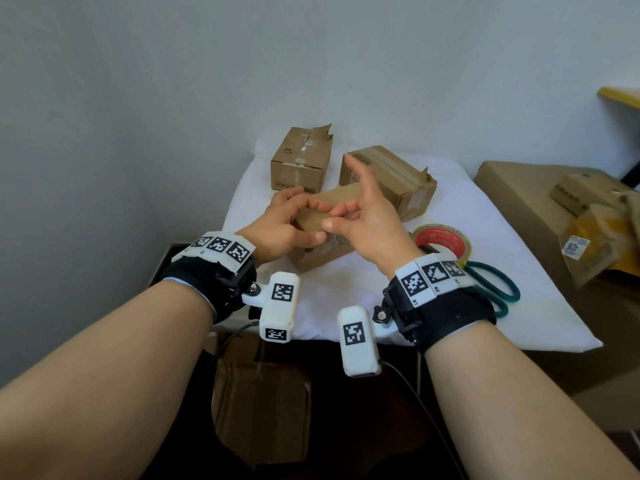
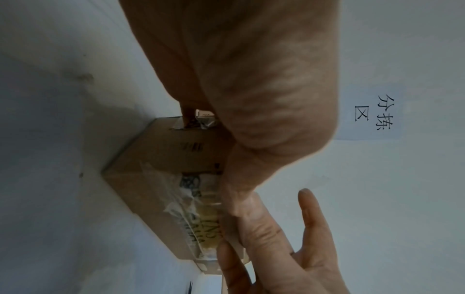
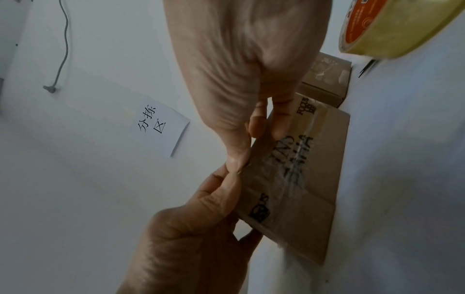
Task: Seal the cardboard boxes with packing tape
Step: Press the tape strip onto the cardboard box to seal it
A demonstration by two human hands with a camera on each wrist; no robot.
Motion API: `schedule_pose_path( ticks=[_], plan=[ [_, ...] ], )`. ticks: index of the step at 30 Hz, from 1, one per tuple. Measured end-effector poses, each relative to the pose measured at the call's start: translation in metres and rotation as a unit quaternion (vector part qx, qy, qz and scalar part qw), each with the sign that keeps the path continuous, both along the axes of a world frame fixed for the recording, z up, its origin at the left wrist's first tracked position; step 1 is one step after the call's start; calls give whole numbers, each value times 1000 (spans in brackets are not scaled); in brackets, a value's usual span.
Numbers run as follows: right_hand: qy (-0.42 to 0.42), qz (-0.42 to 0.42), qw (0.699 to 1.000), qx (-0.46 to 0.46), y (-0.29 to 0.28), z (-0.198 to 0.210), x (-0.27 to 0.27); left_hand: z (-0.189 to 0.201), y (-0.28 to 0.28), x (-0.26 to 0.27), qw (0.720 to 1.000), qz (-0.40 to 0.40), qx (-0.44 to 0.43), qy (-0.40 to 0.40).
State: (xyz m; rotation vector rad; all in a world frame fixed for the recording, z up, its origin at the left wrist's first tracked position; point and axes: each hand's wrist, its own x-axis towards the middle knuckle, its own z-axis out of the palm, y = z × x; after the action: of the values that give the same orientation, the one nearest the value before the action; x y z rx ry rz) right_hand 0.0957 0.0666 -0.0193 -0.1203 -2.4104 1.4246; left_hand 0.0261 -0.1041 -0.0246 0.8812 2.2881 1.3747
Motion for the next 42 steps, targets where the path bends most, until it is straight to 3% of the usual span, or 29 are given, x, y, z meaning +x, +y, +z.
schedule_pose_path(
  ticks=[4,9,14,19,27,33,38,42],
  plan=[
    [-3,0,1000,7,0,1,0,2,-2,1,998,-3,42,-55],
    [2,10,1000,19,-1,3,3,5,-3,-4,998,-6,52,-46],
    [3,20,999,41,3,8,7,-1,-3,-13,990,3,102,-94],
    [12,-2,991,133,3,6,4,-5,-4,-16,984,22,142,-104],
    [68,30,968,238,-7,8,11,-3,-9,-20,988,-8,117,-102],
    [62,18,977,205,1,6,11,-2,-7,-19,987,-12,121,-100],
    [39,-2,972,233,-1,9,12,-5,-6,-16,988,-14,119,-96],
    [17,-24,967,253,-2,14,12,-11,-2,-15,978,1,172,-118]
  ],
)
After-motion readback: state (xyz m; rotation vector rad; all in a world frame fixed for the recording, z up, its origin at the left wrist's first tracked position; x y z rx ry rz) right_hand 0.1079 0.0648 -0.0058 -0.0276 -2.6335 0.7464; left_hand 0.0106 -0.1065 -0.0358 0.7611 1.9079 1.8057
